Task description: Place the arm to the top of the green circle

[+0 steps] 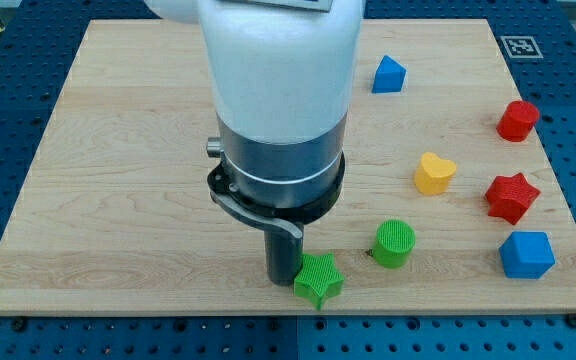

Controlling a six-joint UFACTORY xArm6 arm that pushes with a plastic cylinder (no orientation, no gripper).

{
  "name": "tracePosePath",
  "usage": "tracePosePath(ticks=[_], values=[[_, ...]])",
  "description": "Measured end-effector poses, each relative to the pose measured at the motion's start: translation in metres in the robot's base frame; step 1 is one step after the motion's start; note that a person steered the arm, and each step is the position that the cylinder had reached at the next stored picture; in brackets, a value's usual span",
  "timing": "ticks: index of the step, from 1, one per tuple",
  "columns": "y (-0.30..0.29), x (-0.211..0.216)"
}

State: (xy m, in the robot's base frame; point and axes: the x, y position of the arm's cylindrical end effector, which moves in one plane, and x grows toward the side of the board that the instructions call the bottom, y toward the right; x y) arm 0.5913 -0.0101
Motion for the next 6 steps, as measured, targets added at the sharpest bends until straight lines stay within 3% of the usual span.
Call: tracePosePath(ticks=[3,4,6], values=[[0.005,-0.053],[0.011,-0.056],[0.022,-0.021]])
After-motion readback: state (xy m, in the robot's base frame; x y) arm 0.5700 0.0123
